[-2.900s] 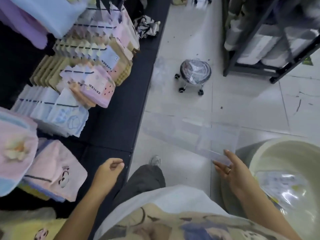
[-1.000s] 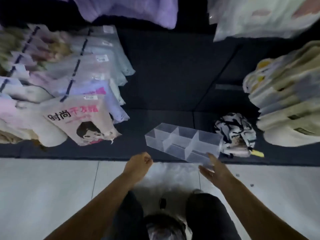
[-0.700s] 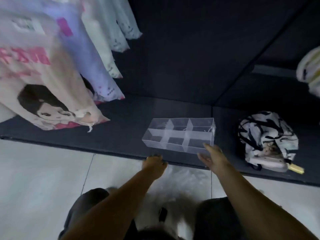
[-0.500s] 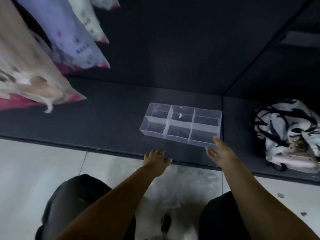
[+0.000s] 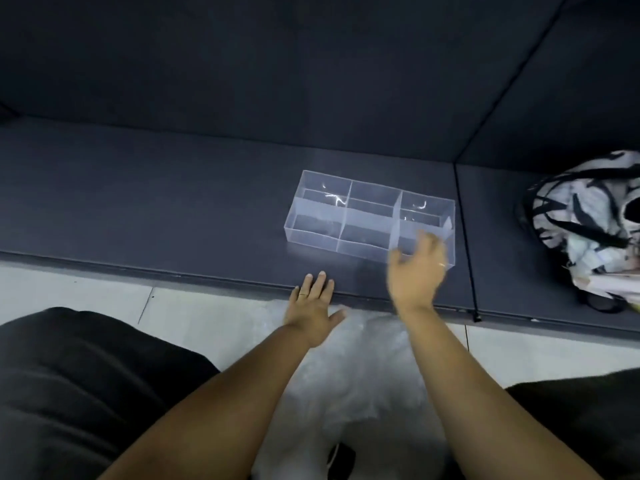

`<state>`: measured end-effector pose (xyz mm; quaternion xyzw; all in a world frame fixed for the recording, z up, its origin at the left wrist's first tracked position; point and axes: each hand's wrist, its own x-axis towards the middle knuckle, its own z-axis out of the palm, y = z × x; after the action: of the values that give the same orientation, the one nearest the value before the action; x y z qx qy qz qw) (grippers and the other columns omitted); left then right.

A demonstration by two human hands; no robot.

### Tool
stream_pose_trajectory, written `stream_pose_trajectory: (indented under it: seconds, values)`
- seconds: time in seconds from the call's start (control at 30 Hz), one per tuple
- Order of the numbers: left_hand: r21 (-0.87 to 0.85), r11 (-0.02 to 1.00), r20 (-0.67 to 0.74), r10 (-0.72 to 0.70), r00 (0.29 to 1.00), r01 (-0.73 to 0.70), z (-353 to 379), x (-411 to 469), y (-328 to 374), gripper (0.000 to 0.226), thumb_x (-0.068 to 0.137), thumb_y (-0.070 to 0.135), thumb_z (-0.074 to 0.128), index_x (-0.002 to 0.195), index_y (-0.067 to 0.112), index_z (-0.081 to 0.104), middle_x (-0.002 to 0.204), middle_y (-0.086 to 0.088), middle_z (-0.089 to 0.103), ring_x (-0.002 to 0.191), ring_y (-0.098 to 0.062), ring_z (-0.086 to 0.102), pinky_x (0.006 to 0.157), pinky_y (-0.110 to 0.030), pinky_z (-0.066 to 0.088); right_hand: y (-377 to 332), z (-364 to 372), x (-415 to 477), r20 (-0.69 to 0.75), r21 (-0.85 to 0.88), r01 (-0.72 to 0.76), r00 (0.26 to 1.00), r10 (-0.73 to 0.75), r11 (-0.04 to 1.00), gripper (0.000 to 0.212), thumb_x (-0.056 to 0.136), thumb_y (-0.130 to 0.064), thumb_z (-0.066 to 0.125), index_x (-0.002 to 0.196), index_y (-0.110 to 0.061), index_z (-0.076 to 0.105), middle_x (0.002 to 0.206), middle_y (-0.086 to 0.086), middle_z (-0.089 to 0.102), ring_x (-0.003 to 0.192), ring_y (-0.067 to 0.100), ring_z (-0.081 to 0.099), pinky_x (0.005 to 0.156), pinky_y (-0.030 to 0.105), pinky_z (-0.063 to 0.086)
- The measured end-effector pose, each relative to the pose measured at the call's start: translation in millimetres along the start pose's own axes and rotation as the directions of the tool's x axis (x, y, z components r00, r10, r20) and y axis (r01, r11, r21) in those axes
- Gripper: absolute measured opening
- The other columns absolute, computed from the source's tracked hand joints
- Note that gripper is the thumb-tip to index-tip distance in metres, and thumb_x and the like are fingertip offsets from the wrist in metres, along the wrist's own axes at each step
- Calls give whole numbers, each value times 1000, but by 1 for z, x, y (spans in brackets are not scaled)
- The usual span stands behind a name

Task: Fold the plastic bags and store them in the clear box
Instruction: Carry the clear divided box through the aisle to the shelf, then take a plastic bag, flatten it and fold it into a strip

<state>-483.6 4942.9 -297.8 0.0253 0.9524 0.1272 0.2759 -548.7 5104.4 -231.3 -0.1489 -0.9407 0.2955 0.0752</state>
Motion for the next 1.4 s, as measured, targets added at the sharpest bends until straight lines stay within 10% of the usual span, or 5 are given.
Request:
stream_pose_trajectory:
  seconds: [0.17,0.87,1.03,1.13,1.4]
  values:
    - [29,999,35,18,999,-19,-5,-1,-3,80,92,68,15,153,22,-7,161,0,-14,147,-21,-14,119,-43,-5,-20,40,-36,526,-287,460,809,-263,840,74,97,-56,33,153,-25,-3,162,2,-9,148,28,-11,120,46,-3]
    - [1,995,-22,98,995,-98,12,3,-24,85,83,76,5,153,28,-3,160,7,-17,146,-14,-18,117,-44,-10,-50,75,115,659,-293,472,730,-182,831,79,96,-60,32,154,-18,0,161,-4,-14,147,19,-14,119,47,0]
    - [-71,993,3,98,995,-98,4,2,-25,79,88,72,10,153,28,6,160,10,-12,146,-10,-14,118,-41,-8,-57,57,91,529,-164,413,803,-274,896,68,96,-54,41,150,-16,26,160,2,13,147,24,11,118,45,12]
    - [-365,929,-78,42,996,-68,-8,-5,-31,62,97,60,23,147,25,36,160,6,16,147,-11,8,119,-34,3,-37,40,27,464,171,190,850,-250,967,35,90,-53,54,101,-21,62,107,-1,63,107,21,57,89,31,41]
    - [-739,673,-97,-142,985,24,-18,-47,-36,51,95,60,33,99,19,63,112,1,63,115,-18,54,92,-27,33,14,28,-72,602,96,38,794,-89,995,12,83,-21,72,90,-11,69,83,4,68,79,20,63,76,30,51]
